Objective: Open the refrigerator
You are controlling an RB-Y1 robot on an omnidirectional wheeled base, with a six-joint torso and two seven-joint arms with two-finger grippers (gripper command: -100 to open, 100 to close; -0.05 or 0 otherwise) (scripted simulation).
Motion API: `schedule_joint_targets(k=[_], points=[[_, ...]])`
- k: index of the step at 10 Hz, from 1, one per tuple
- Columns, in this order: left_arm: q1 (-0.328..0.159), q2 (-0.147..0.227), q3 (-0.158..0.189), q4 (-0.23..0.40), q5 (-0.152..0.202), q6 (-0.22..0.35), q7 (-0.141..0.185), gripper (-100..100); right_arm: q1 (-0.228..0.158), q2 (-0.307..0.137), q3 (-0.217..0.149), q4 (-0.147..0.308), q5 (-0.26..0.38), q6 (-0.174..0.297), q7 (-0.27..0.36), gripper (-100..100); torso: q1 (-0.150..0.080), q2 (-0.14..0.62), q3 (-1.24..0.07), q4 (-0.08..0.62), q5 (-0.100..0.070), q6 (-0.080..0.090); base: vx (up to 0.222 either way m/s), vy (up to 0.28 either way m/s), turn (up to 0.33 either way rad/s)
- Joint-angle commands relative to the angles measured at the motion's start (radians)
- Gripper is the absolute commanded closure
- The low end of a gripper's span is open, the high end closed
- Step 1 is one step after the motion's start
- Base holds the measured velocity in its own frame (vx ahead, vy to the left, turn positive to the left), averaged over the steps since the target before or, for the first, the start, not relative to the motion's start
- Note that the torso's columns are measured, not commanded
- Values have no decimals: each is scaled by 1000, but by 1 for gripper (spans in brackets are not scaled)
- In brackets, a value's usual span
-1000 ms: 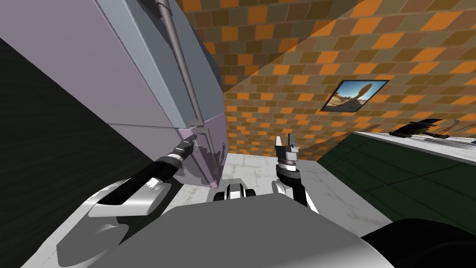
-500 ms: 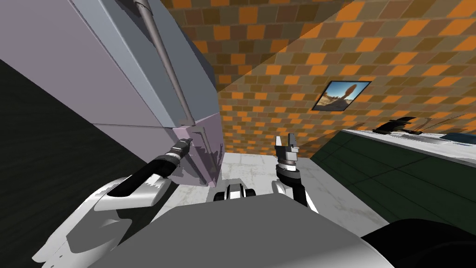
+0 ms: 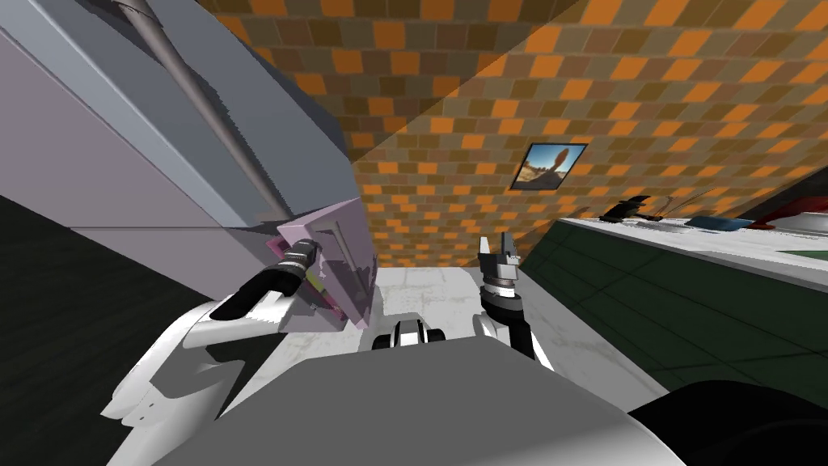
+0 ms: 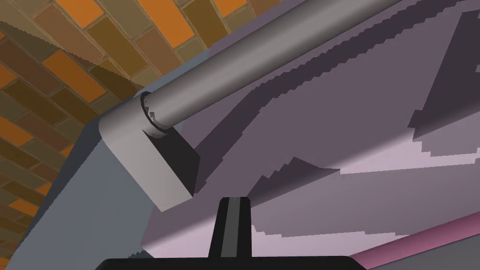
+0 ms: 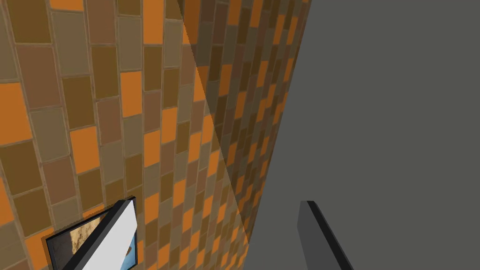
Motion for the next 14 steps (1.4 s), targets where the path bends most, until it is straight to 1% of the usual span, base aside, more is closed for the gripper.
schedule_joint_targets(k=[1, 2, 3, 4, 5, 6, 7, 8, 9, 11, 12, 14], points=[[-55, 1, 48, 45, -21, 22, 8, 100, 0, 0, 0, 0, 0, 0, 0, 0, 0, 1, 0, 1, 0, 0, -15, -223, -105], [-81, -12, 80, 83, -48, 35, 13, 100, 0, 0, 0, 0, 0, 0, 0, 0, 2, 1, 1, 1, 0, -1, 0, -259, -143], [-108, -24, 111, 121, -75, 48, 17, 100, 0, 0, 0, 0, 0, 0, 0, 0, -2, -1, -1, 2, -2, 2, -11, -322, -247], [-114, -24, 113, 122, -75, 48, 17, 100, 0, 0, 0, 0, 0, 0, 0, 0, -6, -2, -2, -1, -2, 3, -18, -253, -79], [-144, -36, 145, 160, -103, 61, 22, 100, 0, 0, 0, 0, 0, 0, 0, 0, -2, 2, 2, 0, -1, -2, 6, -273, -140], [-144, -36, 145, 160, -103, 61, 22, 100, 0, 0, 0, 0, 0, 0, 0, 0, -2, 7, 5, 1, 0, -4, 13, -209, -69], [-173, -49, 177, 199, -130, 73, 27, 100, 0, 0, 0, 0, 0, 0, 0, 0, 3, 10, 7, 2, 1, -5, -16, -205, -163], [-157, -39, 160, 182, -109, 75, 24, 100, 0, 0, 0, 0, 0, 0, 0, 0, 4, 11, 8, 3, 2, -5, -11, -103, -37], [-162, -31, 170, 157, -112, 96, 25, -100, 0, 0, 0, 0, 0, 0, 0, 0, 7, 13, 9, 2, 4, -7, 54, -41, -26], [-164, -20, 179, 122, -115, 118, 24, -100, 0, -1, -1, 0, 0, 0, 0, 0, 3, 11, 9, 1, 4, -8, 91, -5, -26], [-166, -13, 184, 101, -117, 131, 24, -100, 0, -1, 0, 0, 0, 0, 0, 0, 5, 9, 7, 3, 3, -6, 98, -38, -4], [-166, -10, 187, 89, -118, 139, 24, -100, 0, -1, -1, 0, 0, 0, 0, 0, 4, 1, 0, 4, -3, 0, 62, -29, 8]])
